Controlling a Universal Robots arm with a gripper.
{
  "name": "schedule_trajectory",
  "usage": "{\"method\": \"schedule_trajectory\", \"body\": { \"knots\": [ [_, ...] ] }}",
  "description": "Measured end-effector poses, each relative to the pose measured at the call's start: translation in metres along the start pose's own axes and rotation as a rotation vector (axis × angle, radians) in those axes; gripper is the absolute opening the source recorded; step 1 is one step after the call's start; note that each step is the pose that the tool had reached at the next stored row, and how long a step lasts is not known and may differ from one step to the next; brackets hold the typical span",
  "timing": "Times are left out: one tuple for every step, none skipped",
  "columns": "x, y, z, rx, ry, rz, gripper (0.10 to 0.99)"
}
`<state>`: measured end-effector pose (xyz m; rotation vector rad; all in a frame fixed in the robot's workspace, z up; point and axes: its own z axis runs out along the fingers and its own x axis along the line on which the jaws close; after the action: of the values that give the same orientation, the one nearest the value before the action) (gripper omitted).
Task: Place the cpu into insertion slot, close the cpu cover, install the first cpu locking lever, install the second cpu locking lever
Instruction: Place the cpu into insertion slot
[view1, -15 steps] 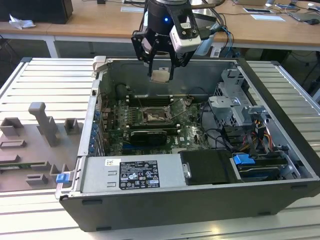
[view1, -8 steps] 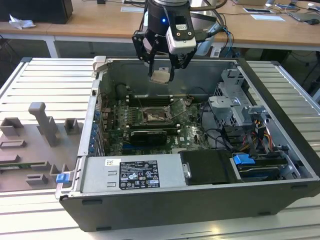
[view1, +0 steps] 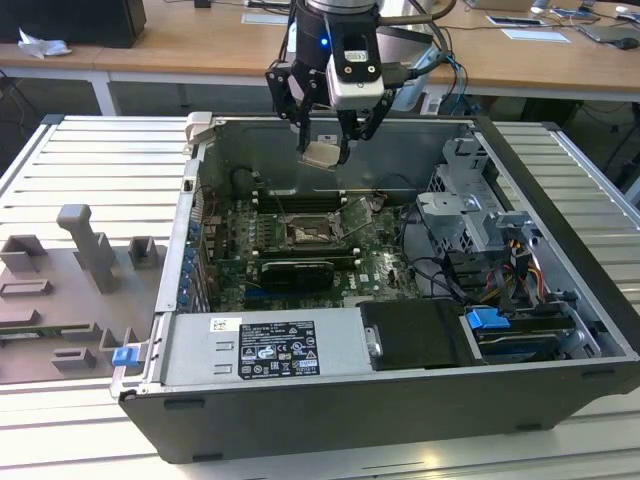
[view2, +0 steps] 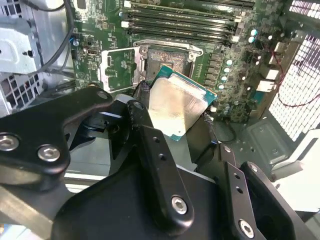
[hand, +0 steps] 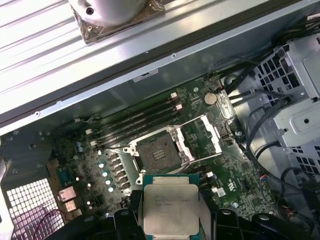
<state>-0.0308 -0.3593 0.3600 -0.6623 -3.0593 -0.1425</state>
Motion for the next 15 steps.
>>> {"method": "schedule_trajectory", "body": {
  "knots": [
    [0.0, 0.0, 0.0001, 0.0, -0.0008, 0.009, 0.537],
    [0.0, -0.0001, 0.0002, -0.001, -0.0015, 0.018, 0.537],
    [0.0, 0.0, 0.0003, -0.001, -0.0023, 0.027, 0.537],
    [0.0, 0.0, 0.0005, -0.001, -0.0034, 0.039, 0.537],
    [0.0, -0.0001, 0.0007, -0.001, -0.0045, 0.052, 0.537],
    [0.0, -0.0001, 0.0009, -0.002, -0.0058, 0.067, 0.537],
    [0.0, -0.0001, 0.0011, -0.002, -0.0069, 0.078, 0.537],
    [0.0, -0.0001, 0.0012, -0.002, -0.0074, 0.086, 0.537],
    [0.0, -0.0001, 0.0013, -0.003, -0.0079, 0.092, 0.537],
    [0.0, -0.0001, 0.0014, -0.003, -0.0086, 0.099, 0.537],
    [0.0, -0.0001, 0.0014, -0.003, -0.0092, 0.105, 0.537],
    [0.0, -0.0002, 0.0016, -0.003, -0.0099, 0.114, 0.537],
    [0.0, -0.0002, 0.0017, -0.003, -0.0105, 0.12, 0.537],
    [0.0, -0.0002, 0.0019, -0.004, -0.0112, 0.129, 0.537],
    [-0.0001, -0.0002, 0.0021, -0.004, -0.0118, 0.135, 0.537]
  ]
}}
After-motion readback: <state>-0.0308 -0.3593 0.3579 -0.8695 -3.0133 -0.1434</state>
